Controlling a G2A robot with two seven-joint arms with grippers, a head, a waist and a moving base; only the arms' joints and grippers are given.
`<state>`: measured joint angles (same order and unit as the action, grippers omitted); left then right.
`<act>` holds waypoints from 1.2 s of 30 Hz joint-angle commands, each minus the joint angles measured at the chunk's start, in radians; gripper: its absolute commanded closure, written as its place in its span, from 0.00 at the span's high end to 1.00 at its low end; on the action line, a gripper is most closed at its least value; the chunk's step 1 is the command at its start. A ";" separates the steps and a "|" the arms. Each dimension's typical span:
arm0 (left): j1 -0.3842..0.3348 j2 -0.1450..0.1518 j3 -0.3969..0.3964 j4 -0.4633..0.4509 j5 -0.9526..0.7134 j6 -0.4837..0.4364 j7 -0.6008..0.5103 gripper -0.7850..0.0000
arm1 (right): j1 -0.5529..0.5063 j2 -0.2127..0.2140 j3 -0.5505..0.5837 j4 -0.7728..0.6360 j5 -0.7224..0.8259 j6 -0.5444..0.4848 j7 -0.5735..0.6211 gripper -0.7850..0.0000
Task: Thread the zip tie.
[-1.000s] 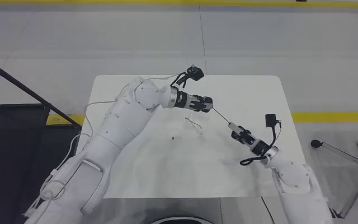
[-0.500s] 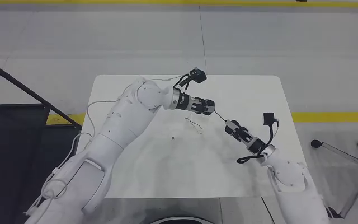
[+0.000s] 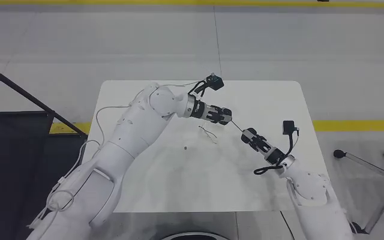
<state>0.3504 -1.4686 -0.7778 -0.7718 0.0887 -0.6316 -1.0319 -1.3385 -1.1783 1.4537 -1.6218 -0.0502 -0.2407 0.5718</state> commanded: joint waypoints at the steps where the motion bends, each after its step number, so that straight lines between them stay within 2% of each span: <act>1: -0.002 -0.001 0.002 0.005 -0.001 -0.002 0.001 0.00 | 0.000 0.001 -0.001 0.000 0.001 -0.002 0.004 0.10; 5: -0.006 -0.004 0.006 0.012 -0.002 -0.003 0.003 0.00 | -0.001 0.002 -0.001 -0.002 0.008 -0.007 0.006 0.04; 7: -0.008 -0.005 0.007 0.015 -0.002 -0.004 0.004 0.00 | -0.003 0.003 0.000 -0.002 0.012 -0.009 0.008 0.05; 10: -0.009 -0.006 0.009 0.019 -0.001 -0.004 0.005 0.00 | -0.004 0.004 0.000 -0.003 0.021 -0.013 0.012 0.16; 16: -0.011 -0.008 0.012 0.024 -0.003 -0.004 0.003 0.00 | -0.011 0.007 0.005 -0.008 0.027 -0.017 0.017 0.16; 21: -0.011 -0.009 0.014 0.025 -0.005 -0.007 0.002 0.00 | -0.016 0.009 0.006 -0.012 0.028 -0.019 0.015 0.09; 23: -0.011 -0.009 0.015 0.025 -0.005 -0.007 0.002 0.00 | -0.018 0.009 0.006 -0.012 0.028 -0.021 0.013 0.00; 27: -0.010 -0.010 0.015 0.024 -0.005 -0.008 0.003 0.00 | -0.019 0.011 0.005 -0.013 0.029 -0.022 0.012 0.00; 28: -0.009 -0.010 0.015 0.023 -0.006 -0.009 0.003 0.10 | -0.020 0.011 0.005 -0.013 0.029 -0.022 0.011 0.00; 29: -0.009 -0.010 0.014 0.022 -0.007 -0.009 0.004 0.30 | -0.020 0.011 0.004 -0.013 0.029 -0.023 0.011 0.00; 30: -0.008 -0.009 0.013 0.022 -0.008 -0.008 0.007 0.90 | -0.020 0.011 0.004 -0.013 0.029 -0.023 0.010 0.00; 31: -0.008 -0.009 0.010 0.023 -0.008 -0.004 0.016 1.00 | -0.020 0.012 0.004 -0.012 0.029 -0.023 0.010 0.00; 36: 0.004 -0.002 -0.023 0.027 -0.012 0.006 0.113 1.00 | -0.029 0.012 0.009 -0.024 0.021 -0.012 -0.033 0.00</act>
<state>0.3484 -1.4720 -0.7907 -0.7452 0.0827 -0.6296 -0.9515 -1.3637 -1.1662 1.4619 -1.6401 -0.0277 -0.2557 0.5503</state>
